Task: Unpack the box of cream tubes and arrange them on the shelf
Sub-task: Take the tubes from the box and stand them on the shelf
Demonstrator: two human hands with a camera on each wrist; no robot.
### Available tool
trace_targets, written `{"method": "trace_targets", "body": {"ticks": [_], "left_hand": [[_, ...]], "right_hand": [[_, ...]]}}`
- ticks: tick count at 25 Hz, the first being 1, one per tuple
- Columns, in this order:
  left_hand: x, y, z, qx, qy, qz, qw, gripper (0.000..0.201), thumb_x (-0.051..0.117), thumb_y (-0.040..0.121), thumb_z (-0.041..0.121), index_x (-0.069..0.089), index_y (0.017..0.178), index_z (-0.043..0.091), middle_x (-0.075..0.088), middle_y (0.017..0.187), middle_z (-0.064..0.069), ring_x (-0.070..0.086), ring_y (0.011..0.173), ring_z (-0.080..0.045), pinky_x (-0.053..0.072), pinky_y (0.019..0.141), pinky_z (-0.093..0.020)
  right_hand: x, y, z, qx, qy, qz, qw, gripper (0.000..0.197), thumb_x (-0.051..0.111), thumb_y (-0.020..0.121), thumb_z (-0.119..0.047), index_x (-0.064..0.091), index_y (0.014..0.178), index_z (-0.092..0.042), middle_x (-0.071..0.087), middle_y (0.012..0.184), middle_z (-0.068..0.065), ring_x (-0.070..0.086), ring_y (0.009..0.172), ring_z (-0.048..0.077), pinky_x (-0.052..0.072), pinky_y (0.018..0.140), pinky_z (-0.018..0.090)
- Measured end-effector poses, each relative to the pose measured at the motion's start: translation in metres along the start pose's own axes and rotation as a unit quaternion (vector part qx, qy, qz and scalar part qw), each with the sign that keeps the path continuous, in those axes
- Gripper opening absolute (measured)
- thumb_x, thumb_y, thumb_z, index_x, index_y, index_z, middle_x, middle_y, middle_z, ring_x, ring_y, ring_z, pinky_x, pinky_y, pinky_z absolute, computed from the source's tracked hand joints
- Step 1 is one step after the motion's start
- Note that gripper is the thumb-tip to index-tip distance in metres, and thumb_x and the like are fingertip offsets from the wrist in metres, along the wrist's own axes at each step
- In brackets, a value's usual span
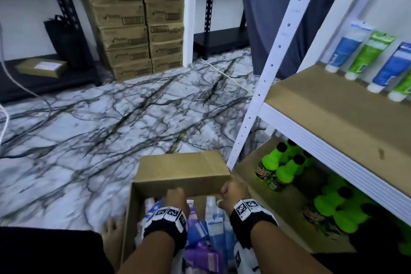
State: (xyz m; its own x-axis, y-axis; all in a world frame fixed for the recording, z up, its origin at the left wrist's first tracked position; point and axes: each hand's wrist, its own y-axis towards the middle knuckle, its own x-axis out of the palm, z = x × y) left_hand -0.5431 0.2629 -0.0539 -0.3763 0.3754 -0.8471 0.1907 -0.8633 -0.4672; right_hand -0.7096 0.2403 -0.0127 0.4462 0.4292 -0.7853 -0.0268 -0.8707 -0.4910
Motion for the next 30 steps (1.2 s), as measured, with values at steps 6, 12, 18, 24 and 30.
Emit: {"method": "trace_targets", "body": {"ticks": [6, 12, 18, 24, 30], "left_hand": [[0.046, 0.052, -0.004, -0.057, 0.005, -0.051, 0.997, 0.025, 0.054, 0.087, 0.017, 0.068, 0.105, 0.005, 0.068, 0.111, -0.013, 0.065, 0.106, -0.026, 0.051, 0.085, -0.030], [0.076, 0.090, -0.010, -0.103, 0.012, -0.070, 0.992, 0.025, 0.048, 0.092, 0.015, 0.068, 0.105, 0.007, 0.066, 0.115, -0.011, 0.063, 0.110, -0.024, 0.048, 0.088, -0.028], [0.091, 0.119, -0.010, -0.121, -0.063, -0.070, 0.988, 0.019, 0.060, 0.083, 0.017, 0.071, 0.090, 0.004, 0.071, 0.098, -0.017, 0.068, 0.094, -0.031, 0.053, 0.073, -0.031], [0.097, 0.121, -0.016, -0.123, -0.093, -0.039, 0.987, 0.021, 0.066, 0.082, 0.028, 0.068, 0.082, 0.007, 0.071, 0.094, -0.014, 0.068, 0.086, -0.028, 0.045, 0.063, -0.026], [0.086, 0.109, -0.022, -0.095, -0.114, -0.016, 0.989, 0.026, 0.067, 0.084, 0.033, 0.070, 0.097, 0.011, 0.072, 0.097, -0.009, 0.068, 0.090, -0.025, 0.040, 0.065, -0.024]], "right_hand": [[0.053, 0.071, 0.016, 0.017, -0.053, -0.029, 0.998, 0.017, 0.068, 0.082, -0.016, 0.071, 0.096, -0.008, 0.071, 0.105, 0.012, 0.068, 0.096, 0.026, 0.055, 0.080, 0.026], [0.088, 0.115, 0.023, 0.017, -0.078, -0.058, 0.995, 0.024, 0.060, 0.091, -0.022, 0.067, 0.109, -0.008, 0.067, 0.111, 0.012, 0.066, 0.100, 0.027, 0.056, 0.078, 0.030], [0.122, 0.144, 0.025, 0.034, -0.089, -0.076, 0.993, 0.041, 0.043, 0.097, -0.031, 0.058, 0.127, -0.006, 0.057, 0.129, 0.016, 0.055, 0.118, 0.033, 0.045, 0.097, 0.038], [0.122, 0.144, 0.026, 0.040, -0.109, -0.105, 0.988, 0.041, 0.071, 0.081, -0.028, 0.064, 0.117, -0.010, 0.064, 0.119, 0.013, 0.062, 0.107, 0.029, 0.052, 0.089, 0.034], [0.099, 0.128, 0.020, 0.006, -0.021, -0.088, 0.996, 0.044, 0.084, 0.069, -0.013, 0.065, 0.109, -0.013, 0.065, 0.112, 0.004, 0.062, 0.105, 0.022, 0.052, 0.086, 0.028]]}}
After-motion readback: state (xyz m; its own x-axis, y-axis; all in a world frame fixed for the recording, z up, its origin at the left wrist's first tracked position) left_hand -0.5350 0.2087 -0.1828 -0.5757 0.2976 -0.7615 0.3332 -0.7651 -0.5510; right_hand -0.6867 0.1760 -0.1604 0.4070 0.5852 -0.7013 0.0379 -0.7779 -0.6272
